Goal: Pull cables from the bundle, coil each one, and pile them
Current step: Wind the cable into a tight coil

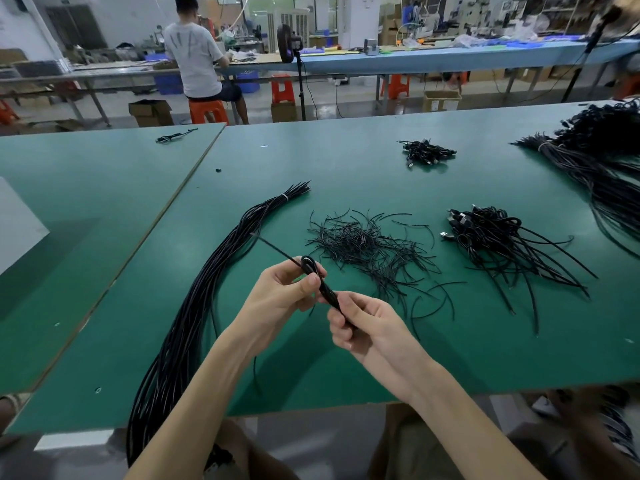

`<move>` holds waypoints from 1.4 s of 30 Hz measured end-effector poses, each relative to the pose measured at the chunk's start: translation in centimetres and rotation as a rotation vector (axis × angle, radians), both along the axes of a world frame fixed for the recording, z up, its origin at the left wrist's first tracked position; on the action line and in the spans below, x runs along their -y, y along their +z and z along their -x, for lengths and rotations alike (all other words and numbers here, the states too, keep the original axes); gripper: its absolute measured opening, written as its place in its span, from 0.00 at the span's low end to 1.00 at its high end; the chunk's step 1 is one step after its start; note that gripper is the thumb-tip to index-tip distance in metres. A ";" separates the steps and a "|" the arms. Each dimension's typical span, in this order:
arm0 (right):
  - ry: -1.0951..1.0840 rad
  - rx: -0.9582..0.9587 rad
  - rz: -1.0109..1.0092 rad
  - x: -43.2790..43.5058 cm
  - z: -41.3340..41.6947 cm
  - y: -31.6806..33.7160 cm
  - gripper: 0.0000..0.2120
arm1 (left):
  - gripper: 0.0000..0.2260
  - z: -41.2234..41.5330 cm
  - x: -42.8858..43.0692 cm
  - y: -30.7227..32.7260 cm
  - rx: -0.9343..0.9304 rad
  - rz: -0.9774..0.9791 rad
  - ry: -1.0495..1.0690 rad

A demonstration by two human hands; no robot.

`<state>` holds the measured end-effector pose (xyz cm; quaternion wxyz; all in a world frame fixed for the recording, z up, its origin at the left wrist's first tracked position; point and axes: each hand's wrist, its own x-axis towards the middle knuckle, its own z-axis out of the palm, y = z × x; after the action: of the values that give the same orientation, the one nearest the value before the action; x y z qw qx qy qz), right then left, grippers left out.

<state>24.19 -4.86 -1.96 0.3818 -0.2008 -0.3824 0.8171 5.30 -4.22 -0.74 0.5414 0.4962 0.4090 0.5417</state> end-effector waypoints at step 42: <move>-0.119 0.135 0.064 -3.2 -3.0 -0.8 0.19 | 0.22 -0.8 0.4 0.4 -0.045 0.286 -0.461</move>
<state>27.22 -1.64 -2.75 0.3966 -0.2899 -0.3684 0.7893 6.14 -4.64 -0.34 0.7058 0.5068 0.3693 0.3297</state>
